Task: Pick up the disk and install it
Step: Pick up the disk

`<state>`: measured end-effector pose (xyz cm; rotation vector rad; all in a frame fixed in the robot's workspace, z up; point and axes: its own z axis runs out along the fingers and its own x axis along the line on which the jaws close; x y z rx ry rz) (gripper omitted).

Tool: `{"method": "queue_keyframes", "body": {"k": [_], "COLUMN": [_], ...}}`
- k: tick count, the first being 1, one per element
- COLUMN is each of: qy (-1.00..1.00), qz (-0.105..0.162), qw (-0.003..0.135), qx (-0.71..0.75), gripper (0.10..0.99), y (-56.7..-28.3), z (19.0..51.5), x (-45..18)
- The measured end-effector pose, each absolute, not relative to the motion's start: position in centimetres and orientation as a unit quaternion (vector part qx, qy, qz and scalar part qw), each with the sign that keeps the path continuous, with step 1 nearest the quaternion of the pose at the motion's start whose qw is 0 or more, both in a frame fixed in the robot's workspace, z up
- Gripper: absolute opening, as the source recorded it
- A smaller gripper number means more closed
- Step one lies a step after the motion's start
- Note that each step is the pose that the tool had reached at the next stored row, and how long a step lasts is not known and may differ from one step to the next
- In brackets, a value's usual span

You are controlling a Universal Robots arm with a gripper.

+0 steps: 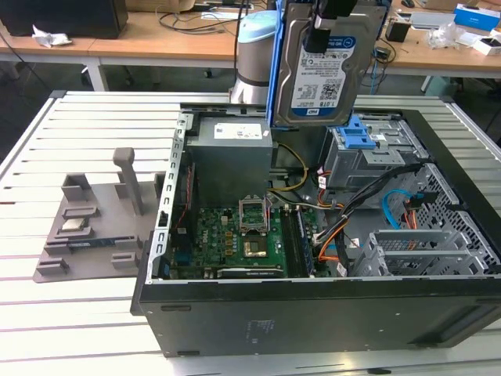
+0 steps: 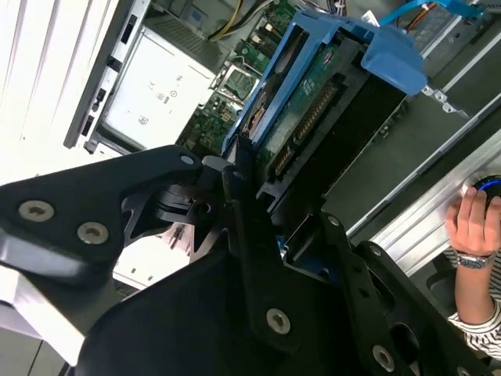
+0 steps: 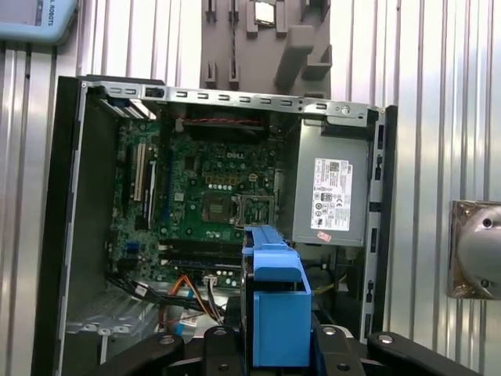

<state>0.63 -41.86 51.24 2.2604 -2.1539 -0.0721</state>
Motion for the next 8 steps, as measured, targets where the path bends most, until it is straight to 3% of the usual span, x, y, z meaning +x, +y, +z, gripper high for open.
{"method": "queue_keyframes", "body": {"k": [8], "qy": [-0.690], "qz": [-0.023], "qw": [0.009], "qx": [0.724], "gripper": [0.365], "y": [-43.5], "z": [51.1], "x": [0.5]}}
